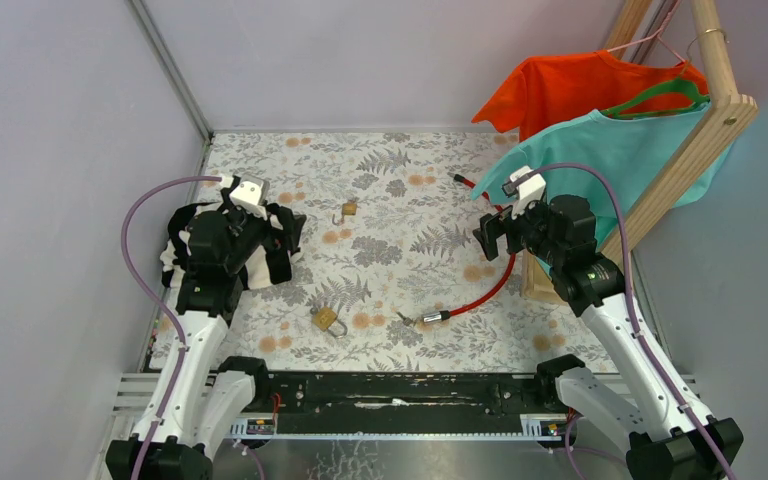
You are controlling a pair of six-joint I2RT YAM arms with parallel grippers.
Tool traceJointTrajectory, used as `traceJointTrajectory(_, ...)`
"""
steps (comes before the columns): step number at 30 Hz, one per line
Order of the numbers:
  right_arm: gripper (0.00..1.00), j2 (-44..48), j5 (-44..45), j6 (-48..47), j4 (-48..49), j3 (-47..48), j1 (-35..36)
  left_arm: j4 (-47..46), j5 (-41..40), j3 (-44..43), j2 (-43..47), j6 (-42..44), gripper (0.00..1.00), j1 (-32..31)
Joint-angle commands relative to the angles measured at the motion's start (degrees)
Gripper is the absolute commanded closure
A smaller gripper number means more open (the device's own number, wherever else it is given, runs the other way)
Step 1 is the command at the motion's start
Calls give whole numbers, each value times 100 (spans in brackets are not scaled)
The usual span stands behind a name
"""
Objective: Lock with the key
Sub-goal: Pick up the lock from the center of the board.
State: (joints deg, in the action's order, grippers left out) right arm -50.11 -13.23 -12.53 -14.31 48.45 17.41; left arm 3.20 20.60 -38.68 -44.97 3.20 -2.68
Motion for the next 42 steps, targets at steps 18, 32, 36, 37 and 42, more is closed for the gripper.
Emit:
traceJointTrajectory(18,1,142,-217,-89,276,-39,-79,-44,891,27,-92,461,0,140)
traceJointTrajectory(32,1,46,-286,-282,324,-162,-76,4587,2085,-83,-644,7481,0,-98)
traceJointTrajectory(36,1,-24,-434,-303,288,-167,-79,4791,1718,-100,-993,7962,0,-482)
traceJointTrajectory(37,1,-45,-467,-313,283,-175,-80,4799,1654,-109,-1074,8023,0,-586)
traceJointTrajectory(42,1,-110,-441,-324,274,-182,-73,4909,1307,-205,-1559,8302,0,-1105)
